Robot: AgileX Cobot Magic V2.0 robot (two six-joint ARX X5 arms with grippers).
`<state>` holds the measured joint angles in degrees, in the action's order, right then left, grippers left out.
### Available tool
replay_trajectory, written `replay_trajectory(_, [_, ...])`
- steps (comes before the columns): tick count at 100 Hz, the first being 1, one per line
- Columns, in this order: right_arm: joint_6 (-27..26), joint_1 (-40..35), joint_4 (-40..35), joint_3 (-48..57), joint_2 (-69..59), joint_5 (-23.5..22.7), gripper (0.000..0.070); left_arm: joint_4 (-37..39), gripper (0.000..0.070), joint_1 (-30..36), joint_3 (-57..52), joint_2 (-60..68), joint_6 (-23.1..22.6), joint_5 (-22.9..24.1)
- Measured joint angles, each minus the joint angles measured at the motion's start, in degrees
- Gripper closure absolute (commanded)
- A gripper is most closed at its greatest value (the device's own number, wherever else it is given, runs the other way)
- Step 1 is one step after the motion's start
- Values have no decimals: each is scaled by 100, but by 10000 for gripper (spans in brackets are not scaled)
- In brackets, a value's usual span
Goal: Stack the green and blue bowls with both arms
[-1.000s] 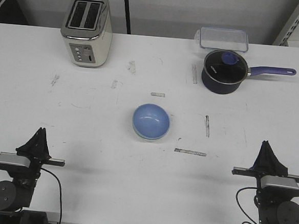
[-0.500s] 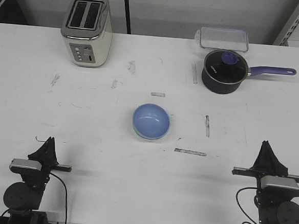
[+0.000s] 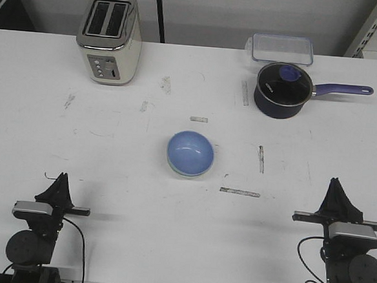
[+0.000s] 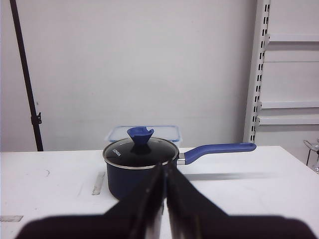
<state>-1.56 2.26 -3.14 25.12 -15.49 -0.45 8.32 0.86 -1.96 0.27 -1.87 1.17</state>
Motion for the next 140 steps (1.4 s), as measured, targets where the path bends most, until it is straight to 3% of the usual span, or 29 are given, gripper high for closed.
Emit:
replay_trajectory(115, [0,0,-2,0,0,4,696,0,698,0,0,0,2,0])
replay_trajectory(140, [0,-157,44,-450,284,-247,697,0,698,0,0,0,2,0])
